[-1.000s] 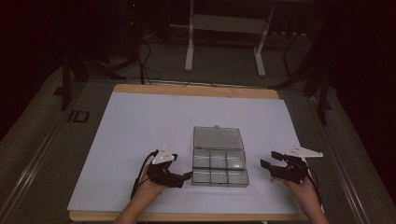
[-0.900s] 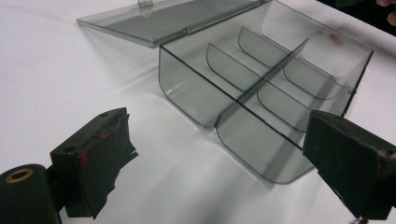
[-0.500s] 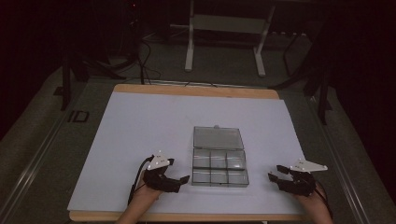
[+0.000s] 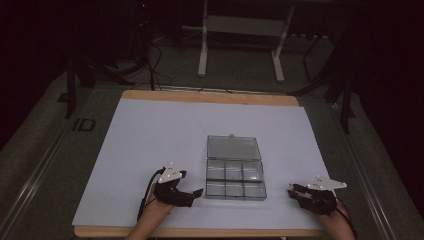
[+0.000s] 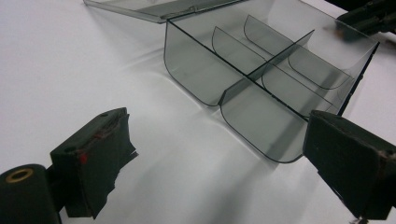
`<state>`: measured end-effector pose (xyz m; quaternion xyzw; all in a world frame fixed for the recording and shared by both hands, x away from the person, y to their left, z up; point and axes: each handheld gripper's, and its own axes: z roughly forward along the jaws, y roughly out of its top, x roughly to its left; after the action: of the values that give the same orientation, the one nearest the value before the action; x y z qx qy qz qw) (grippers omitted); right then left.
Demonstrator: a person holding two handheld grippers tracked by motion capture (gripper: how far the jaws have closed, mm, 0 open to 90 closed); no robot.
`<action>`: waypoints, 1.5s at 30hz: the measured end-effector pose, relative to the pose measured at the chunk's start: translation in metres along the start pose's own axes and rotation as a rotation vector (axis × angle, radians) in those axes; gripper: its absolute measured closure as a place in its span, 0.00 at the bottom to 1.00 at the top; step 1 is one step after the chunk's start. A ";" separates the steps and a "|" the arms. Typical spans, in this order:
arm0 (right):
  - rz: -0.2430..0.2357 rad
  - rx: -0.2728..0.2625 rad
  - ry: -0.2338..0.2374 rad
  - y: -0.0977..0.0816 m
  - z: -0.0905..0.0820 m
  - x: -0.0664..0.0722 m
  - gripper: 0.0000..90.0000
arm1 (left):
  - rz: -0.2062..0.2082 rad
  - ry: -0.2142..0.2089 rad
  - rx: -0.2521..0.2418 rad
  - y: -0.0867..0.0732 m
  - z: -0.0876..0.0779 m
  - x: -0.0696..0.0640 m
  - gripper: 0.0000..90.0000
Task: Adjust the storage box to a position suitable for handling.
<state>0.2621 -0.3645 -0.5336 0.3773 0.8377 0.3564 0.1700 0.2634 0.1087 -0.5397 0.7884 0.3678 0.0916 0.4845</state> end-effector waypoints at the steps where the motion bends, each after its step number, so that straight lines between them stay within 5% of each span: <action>1: 0.003 -0.001 -0.003 0.000 0.000 -0.001 0.79 | 0.001 0.000 0.000 0.000 0.000 0.000 0.09; 6: 0.026 -0.009 -0.019 -0.001 0.001 -0.005 0.94 | 0.006 0.002 -0.011 0.001 -0.001 -0.001 0.09; 21: 0.055 -0.059 -0.030 0.015 0.003 -0.006 0.95 | 0.011 -0.003 -0.029 0.001 -0.002 -0.001 0.09; 45: 0.021 -0.201 0.016 0.059 -0.033 0.004 0.96 | 0.015 -0.008 -0.030 0.000 -0.003 -0.001 0.09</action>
<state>0.2717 -0.3500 -0.4683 0.3641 0.7952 0.4433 0.1965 0.2612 0.1096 -0.5378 0.7840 0.3585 0.0974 0.4973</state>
